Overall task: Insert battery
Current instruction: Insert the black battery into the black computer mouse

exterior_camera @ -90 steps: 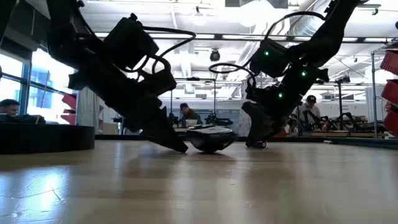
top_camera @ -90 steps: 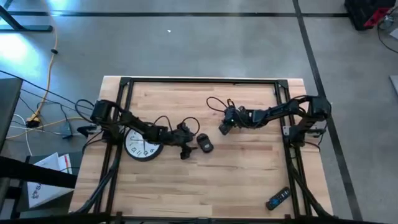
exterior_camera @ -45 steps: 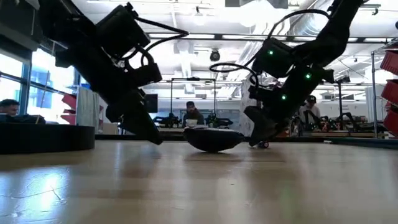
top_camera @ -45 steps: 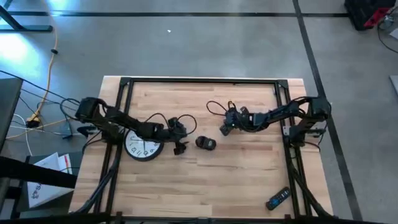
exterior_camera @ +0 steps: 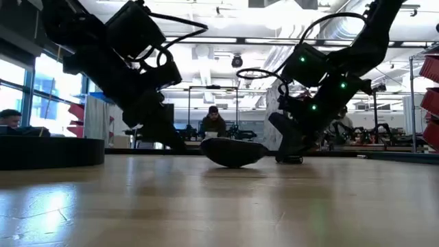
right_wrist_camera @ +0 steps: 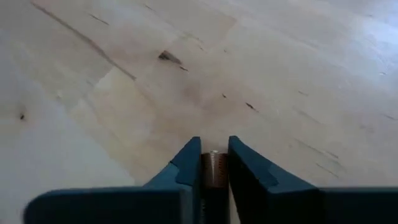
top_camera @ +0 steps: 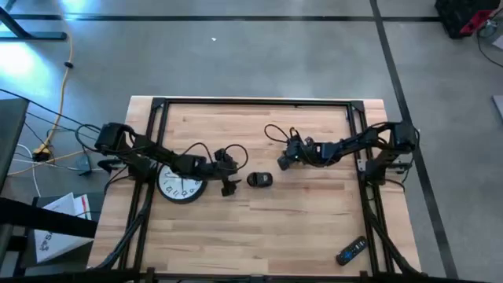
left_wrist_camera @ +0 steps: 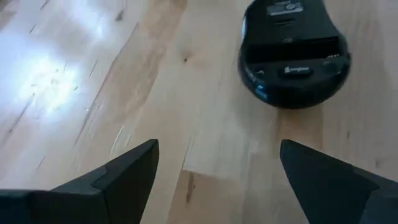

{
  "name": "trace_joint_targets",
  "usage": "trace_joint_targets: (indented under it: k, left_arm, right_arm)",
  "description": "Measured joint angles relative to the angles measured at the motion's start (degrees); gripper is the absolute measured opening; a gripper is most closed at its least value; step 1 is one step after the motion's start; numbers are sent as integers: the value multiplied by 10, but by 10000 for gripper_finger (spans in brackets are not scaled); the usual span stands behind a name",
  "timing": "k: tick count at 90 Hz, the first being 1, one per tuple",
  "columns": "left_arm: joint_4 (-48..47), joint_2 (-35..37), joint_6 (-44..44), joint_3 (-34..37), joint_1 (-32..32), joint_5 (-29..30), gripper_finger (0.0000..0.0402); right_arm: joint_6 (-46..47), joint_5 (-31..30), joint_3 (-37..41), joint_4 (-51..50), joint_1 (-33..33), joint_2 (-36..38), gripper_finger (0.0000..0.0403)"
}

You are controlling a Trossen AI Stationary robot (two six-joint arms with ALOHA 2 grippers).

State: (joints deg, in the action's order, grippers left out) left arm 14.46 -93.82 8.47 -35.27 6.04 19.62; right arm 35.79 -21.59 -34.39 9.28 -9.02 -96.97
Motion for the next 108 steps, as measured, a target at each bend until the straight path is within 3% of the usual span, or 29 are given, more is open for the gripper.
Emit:
trace_joint_targets:
  k: [50,72,91,108]
  left_arm:
    - [0,0,4,0,0,5,318]
    - [24,-13,1,0,0,29,318]
    - [133,-94,-98,0,-10,28,318]
    - [174,-117,-180,-3,-33,-3,318]
  right_arm:
    - [-27,18,0,5,0,20,13]
    - [-61,21,0,85,15,47,13]
    - [-78,30,-1,193,54,47,12]
    - [-73,26,-1,214,103,48,12]
